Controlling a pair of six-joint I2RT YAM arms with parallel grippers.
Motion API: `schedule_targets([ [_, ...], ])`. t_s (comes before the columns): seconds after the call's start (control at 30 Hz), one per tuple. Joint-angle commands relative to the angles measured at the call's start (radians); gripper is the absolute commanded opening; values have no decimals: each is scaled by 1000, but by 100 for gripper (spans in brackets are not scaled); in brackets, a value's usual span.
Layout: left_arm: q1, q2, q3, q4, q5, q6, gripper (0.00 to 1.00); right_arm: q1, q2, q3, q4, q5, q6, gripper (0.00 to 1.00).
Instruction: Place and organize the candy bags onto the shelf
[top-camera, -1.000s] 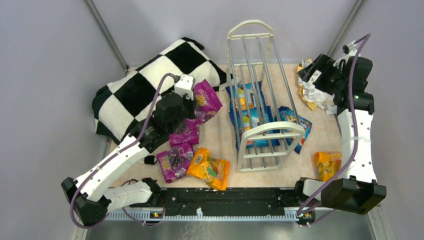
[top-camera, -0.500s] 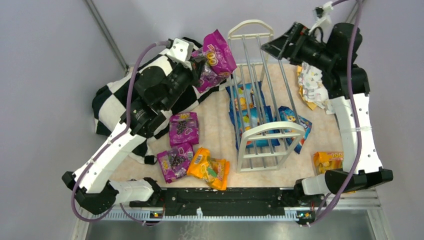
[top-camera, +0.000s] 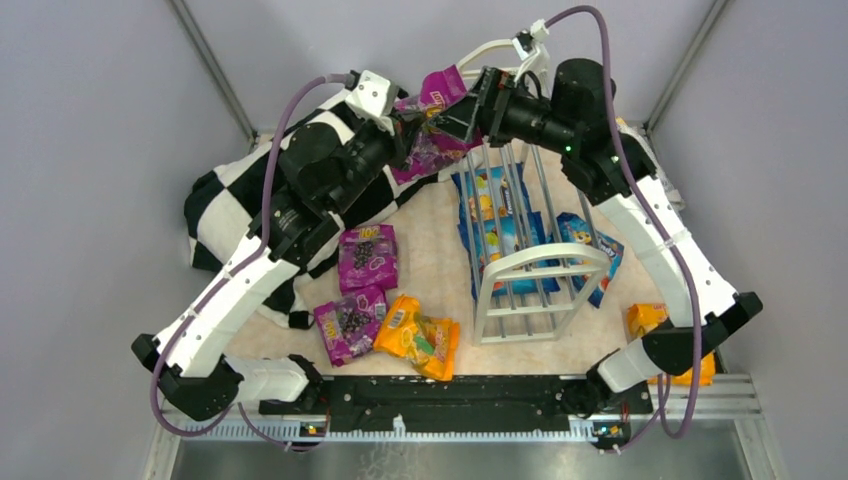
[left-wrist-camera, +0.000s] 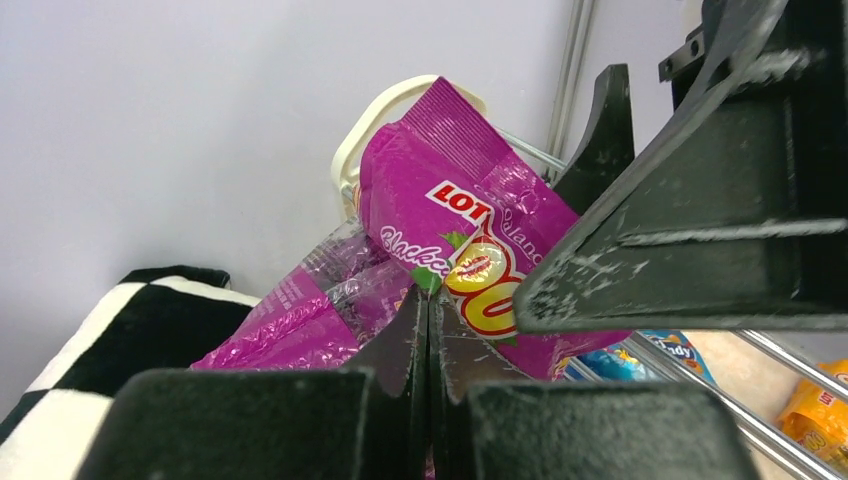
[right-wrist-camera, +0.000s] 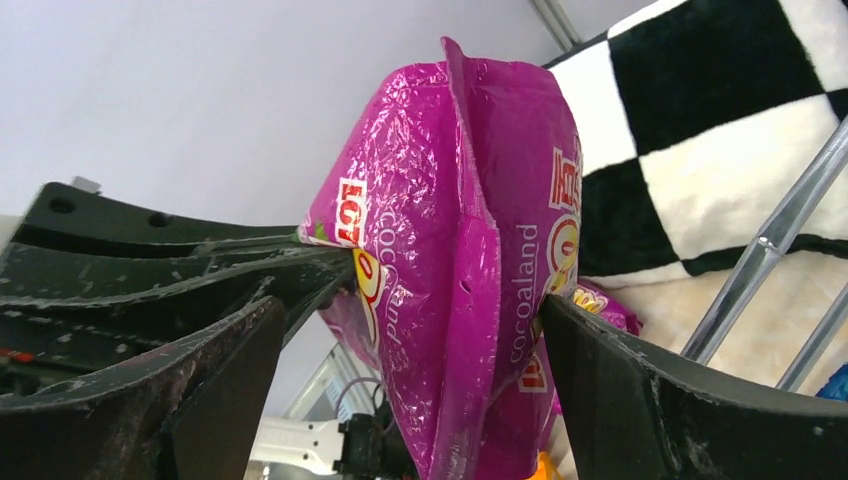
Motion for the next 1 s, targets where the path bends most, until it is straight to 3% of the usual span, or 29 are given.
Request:
schedule_targets([
  [0.0,-4,-30,70,165,27,-12,0,65,-21,-31,62,150,-8,99],
  [0.33,-3,-38,79,165,15,-4,0,83,-77,-150,89,291,-57,99],
  [0.5,-3,-44,77,199,37,-28,0,82,-113,-237,241,217,10,98],
  [0.63,-3,-44,80,209,56,-63,0,83,-113,-302,376,127,92,90],
  [0.8,-4,-42,85,200,75,-78,0,83,-133,-332,433,145,109,81],
  [0.9,-3,-36,98,179,80,-79,0,83,-157,-364,467,159,128,70],
  [0.97,-3,-31,110,145,73,-88,0,82,-173,-384,513,164,148,56],
])
